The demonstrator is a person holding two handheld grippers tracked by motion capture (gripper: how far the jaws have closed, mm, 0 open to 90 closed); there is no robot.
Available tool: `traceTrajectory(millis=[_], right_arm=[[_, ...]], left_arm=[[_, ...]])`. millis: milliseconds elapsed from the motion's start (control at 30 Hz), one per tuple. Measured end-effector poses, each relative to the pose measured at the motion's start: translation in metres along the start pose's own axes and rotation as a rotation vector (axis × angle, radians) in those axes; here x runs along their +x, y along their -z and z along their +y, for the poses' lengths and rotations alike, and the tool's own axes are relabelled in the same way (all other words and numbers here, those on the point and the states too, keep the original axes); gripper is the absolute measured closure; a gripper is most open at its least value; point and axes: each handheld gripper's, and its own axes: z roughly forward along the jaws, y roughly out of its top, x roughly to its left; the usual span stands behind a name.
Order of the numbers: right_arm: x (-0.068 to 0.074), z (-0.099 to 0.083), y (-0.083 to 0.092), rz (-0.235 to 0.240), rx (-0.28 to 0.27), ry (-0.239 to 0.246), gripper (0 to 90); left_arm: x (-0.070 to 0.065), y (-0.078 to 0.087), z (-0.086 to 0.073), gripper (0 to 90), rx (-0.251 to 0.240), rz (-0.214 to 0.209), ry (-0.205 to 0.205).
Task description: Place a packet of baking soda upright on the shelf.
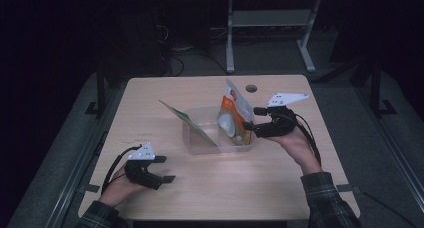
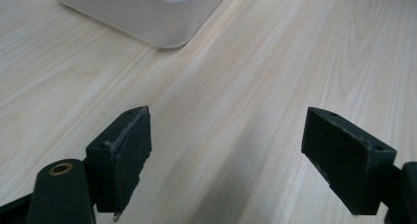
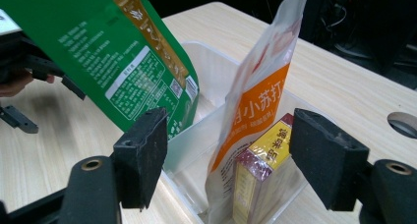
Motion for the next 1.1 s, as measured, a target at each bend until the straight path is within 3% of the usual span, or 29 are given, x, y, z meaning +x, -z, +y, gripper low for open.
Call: traceTrajectory(millis=[533, 1100], right_arm=[[0.011, -0.020, 0.019, -0.022, 0.028, 0.019, 28.3], [0.017, -0.063, 0.035, -0.056, 0.058, -0.003, 25.5]], left_arm=[[0.001, 0.001, -0.001, 18.6, -0.002, 0.004, -0.010], [0.000, 0.000, -0.001, 18.6, -0.002, -0.004, -0.005]])
